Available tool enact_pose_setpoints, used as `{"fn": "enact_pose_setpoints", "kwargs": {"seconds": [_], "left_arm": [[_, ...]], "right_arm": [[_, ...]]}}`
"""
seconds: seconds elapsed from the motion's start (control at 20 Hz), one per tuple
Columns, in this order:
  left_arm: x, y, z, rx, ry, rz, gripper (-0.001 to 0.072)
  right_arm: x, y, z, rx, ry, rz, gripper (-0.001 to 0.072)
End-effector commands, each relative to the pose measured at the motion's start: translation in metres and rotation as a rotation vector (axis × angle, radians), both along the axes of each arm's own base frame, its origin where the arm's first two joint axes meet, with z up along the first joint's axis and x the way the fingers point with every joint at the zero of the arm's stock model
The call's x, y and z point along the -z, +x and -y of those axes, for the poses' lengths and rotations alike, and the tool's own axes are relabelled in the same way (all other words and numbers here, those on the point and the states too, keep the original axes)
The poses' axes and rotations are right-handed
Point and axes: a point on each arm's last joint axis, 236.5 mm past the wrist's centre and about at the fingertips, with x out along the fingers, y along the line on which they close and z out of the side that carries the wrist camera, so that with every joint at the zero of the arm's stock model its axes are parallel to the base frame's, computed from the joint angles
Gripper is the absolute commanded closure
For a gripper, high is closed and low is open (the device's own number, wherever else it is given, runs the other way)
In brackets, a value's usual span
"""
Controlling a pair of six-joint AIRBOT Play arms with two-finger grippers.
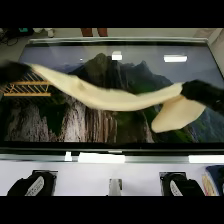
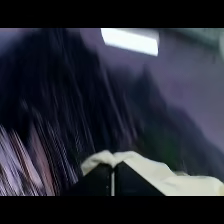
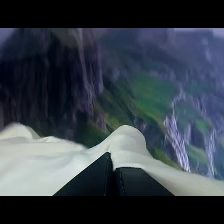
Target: Fold the shirts.
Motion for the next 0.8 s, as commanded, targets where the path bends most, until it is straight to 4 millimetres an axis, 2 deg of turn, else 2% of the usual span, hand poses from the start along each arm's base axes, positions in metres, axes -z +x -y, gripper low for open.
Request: {"fn": "enact_pose_setpoints", "kwargs": {"seconds": [0.0, 0.05, 0.1, 0.2, 0.3, 0.4, 0.45, 0.5, 0.55, 0.65, 0.75], "left_arm": [[-0.180, -0.097, -0.038, -0.247, 0.096, 0.467, 0.0681], [-0.203, -0.120, -0.032, -0.267, 0.110, 0.532, 0.0681], [-0.216, -0.137, -0.025, -0.272, 0.124, 0.577, 0.0681], [-0.219, -0.152, -0.016, -0.266, 0.114, 0.591, 0.0680], [-0.210, -0.147, -0.015, -0.252, 0.118, 0.554, 0.0681], [-0.199, -0.129, -0.023, -0.247, 0.111, 0.504, 0.0680], [-0.188, -0.114, -0.030, -0.244, 0.103, 0.458, 0.0680], [-0.168, -0.097, -0.036, -0.234, 0.091, 0.391, 0.0680], [-0.141, -0.077, -0.043, -0.218, 0.075, 0.298, 0.0680], [-0.062, -0.039, -0.048, -0.154, 0.024, 0.058, 0.0680], [0.028, -0.008, -0.044, -0.087, -0.040, -0.167, 0.0680]], "right_arm": [[-0.105, -0.021, 0.002, -0.001, -0.023, 0.206, 0.0691], [-0.122, -0.031, 0.001, -0.002, -0.013, 0.226, 0.0691], [-0.131, -0.039, -0.001, -0.007, -0.009, 0.229, 0.0691], [-0.128, -0.051, -0.003, -0.017, -0.012, 0.179, 0.0691], [-0.095, -0.062, -0.005, -0.039, -0.031, 0.030, 0.0691], [-0.047, -0.075, -0.007, -0.069, -0.049, -0.195, 0.0691], [-0.022, -0.083, -0.007, -0.078, -0.051, -0.328, 0.0691], [0.003, -0.091, -0.006, -0.084, -0.052, -0.448, 0.0691], [0.025, -0.094, -0.006, -0.091, -0.053, -0.536, 0.0691], [0.071, -0.087, -0.007, -0.089, -0.041, -0.648, 0.0691], [0.121, -0.066, -0.012, -0.078, -0.001, -0.687, 0.0691]]}}
